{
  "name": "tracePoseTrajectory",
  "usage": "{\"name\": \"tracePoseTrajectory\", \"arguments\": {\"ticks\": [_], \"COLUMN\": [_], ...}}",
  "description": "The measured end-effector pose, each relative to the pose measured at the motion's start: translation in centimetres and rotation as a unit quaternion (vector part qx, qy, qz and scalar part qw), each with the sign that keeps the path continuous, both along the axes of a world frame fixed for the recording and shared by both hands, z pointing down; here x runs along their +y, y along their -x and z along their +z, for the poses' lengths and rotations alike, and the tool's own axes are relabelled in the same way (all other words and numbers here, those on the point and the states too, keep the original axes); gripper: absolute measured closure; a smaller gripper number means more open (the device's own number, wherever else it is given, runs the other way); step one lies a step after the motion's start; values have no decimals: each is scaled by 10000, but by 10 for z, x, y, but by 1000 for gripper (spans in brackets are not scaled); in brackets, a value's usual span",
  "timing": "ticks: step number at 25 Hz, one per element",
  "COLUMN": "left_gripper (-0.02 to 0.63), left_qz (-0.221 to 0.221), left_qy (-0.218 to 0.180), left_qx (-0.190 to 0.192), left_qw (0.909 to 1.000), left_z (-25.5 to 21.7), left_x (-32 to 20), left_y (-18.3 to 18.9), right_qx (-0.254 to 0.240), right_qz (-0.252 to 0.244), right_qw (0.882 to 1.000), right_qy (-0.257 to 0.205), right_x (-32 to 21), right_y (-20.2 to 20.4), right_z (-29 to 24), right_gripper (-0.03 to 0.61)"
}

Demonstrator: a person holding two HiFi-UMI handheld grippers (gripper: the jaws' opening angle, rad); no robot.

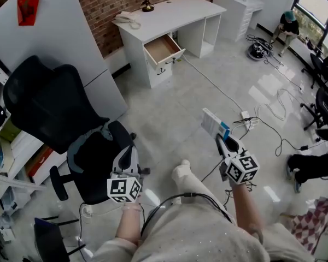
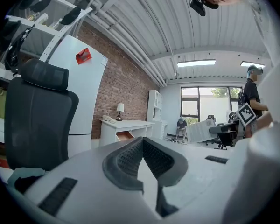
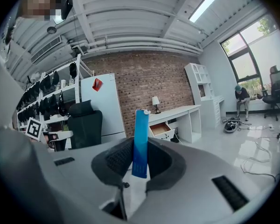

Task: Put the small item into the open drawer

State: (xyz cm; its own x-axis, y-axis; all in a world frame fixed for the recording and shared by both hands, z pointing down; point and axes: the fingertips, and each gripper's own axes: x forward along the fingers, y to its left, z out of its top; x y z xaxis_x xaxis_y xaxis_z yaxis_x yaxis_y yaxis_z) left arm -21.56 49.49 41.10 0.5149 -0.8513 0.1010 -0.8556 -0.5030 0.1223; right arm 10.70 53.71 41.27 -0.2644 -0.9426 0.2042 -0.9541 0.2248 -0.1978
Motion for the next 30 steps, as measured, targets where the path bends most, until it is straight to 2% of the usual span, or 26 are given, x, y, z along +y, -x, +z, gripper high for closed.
{"name": "tracePoseTrajectory", "arguments": {"ticks": [7,18,30], "left_gripper": [609,609,609], "left_qz": [-37,-286,-521], "left_qy": [88,-4,109], "left_qx": [-34,0,-178], "left_qw": [9999,9996,9984], "left_z": [7,-8,-1], "left_x": [-58,-178,-260], "left_y": [-12,-36,-62], "right_qx": [-221,-279,-457], "right_qz": [-32,-264,-506], "right_qw": [9997,9992,9974], "right_qy": [104,68,215], "right_x": [-55,-183,-276], "right_y": [-9,-34,-57], "right_z": [16,7,27], "right_gripper": [505,505,505]}}
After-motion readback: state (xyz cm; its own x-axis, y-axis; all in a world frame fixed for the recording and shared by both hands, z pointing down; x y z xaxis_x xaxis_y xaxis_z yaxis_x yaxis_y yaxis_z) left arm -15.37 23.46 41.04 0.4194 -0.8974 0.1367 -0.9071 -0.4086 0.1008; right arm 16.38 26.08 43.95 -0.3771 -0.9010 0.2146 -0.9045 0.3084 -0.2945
